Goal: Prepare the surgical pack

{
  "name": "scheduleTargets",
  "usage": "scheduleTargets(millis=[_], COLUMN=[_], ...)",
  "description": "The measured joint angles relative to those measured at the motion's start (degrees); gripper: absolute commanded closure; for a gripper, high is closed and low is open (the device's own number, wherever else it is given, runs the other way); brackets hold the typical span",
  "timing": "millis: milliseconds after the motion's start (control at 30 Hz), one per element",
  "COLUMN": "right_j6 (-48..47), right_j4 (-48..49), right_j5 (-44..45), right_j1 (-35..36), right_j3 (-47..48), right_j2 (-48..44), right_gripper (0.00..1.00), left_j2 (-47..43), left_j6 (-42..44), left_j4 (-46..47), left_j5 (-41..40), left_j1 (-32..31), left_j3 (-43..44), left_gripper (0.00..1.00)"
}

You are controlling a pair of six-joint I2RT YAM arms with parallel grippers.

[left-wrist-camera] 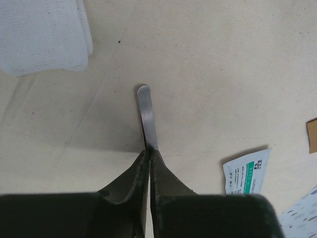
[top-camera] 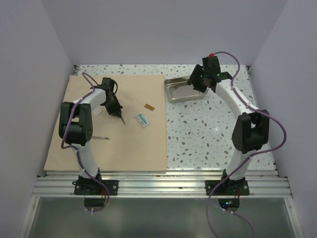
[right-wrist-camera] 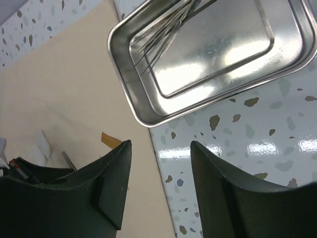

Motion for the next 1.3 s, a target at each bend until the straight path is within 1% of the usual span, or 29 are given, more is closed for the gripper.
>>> scheduleTargets(millis=[33,67,167,300,367,567,733,767,833,900,967,1067,1200,1300], right_j6=[-0.57,-1.11,-2.14,-3.13,-3.74,-4.74,-5.29,-5.38,-5.4,-4.9,-4.13,-2.82,-1.05,0.24], right_j4=[-0.2,-0.26,-0.9,-1.31,-1.84,-2.1,-2.25,-1.99,-0.85,1.38,3.69,6.12,7.58,8.57], right_j5=[-0.13,-0.33,-1.2,-4.46,-6.36,-11.02,-13.16,-14.27,-16.96,-21.18,-24.65,-28.02,-29.77,-30.38], right_j1=[0.74,1.73,4.26,7.82,9.44,11.82,11.89,11.91,11.96,12.31,12.96,14.58,17.07,18.93], right_j3=[-0.35,-0.5,-0.66,-0.26,0.66,1.4,1.4,1.4,1.33,1.18,1.05,1.07,1.09,1.09], right_j2=[-0.28,-0.35,-0.35,0.11,1.01,3.43,4.35,4.37,4.5,4.98,5.75,7.15,8.94,9.77], right_gripper=[0.45,0.45,0.44,0.41,0.39,0.38,0.39,0.38,0.33,0.26,0.22,0.22,0.23,0.25], left_j2=[0.0,0.0,-0.02,-1.33,-3.32,-12.09,-14.53,-14.86,-15.76,-17.16,-19.12,-23.32,-27.69,-29.16], left_j6=[0.07,0.11,0.13,0.48,0.94,2.54,3.3,3.63,4.61,5.75,6.75,7.72,8.04,7.96], left_j4=[0.0,0.02,0.02,-0.09,-0.33,-0.15,0.28,0.55,1.18,2.62,4.61,7.89,11.23,13.07], left_j5=[0.0,0.0,0.0,-0.15,-0.39,-0.44,1.18,2.36,5.2,9.68,14.43,21.27,26.93,29.79], left_j1=[0.0,0.0,0.0,0.0,0.0,0.0,0.0,0.0,-0.02,-0.17,-0.61,-2.16,-4.22,-5.4], left_j3=[0.0,0.0,0.0,-0.24,-0.7,-4.24,-7.37,-8.17,-9.73,-11.32,-12.9,-15.3,-17.09,-18.25], left_gripper=[0.99,1.0,1.0,1.0,1.0,1.0,1.0,1.0,1.0,1.0,1.0,1.0,1.0,1.0])
